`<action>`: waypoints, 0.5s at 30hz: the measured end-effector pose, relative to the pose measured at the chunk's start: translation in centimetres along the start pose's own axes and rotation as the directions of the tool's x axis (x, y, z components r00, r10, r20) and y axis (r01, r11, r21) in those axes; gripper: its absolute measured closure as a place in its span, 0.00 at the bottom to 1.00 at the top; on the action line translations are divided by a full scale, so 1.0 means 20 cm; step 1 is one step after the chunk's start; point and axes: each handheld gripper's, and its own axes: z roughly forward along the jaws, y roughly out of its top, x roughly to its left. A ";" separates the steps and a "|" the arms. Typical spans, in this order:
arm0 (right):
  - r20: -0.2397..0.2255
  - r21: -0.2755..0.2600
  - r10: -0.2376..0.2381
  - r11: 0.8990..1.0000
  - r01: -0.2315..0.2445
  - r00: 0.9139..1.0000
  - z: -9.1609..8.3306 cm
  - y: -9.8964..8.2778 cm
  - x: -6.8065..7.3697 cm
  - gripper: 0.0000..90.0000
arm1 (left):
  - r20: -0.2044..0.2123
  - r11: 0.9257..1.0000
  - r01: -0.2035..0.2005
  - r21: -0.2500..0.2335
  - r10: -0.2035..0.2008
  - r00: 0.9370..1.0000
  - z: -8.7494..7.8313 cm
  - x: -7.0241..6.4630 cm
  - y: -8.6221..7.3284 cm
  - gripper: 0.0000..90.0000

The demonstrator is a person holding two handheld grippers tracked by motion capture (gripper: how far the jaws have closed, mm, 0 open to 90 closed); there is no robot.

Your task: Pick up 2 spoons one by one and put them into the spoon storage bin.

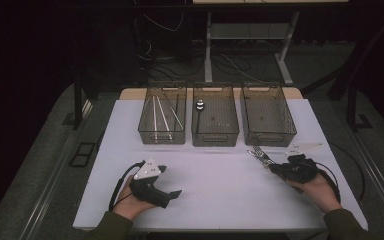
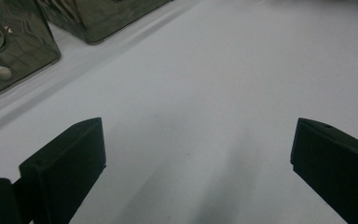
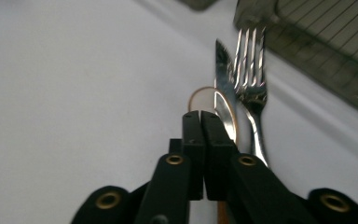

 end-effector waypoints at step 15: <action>0.041 -0.042 0.030 0.999 -0.029 0.999 -0.13 -0.04 -0.19 0.62 | 0.007 1.000 0.000 0.003 0.000 1.000 0.01 0.00 0.00 0.02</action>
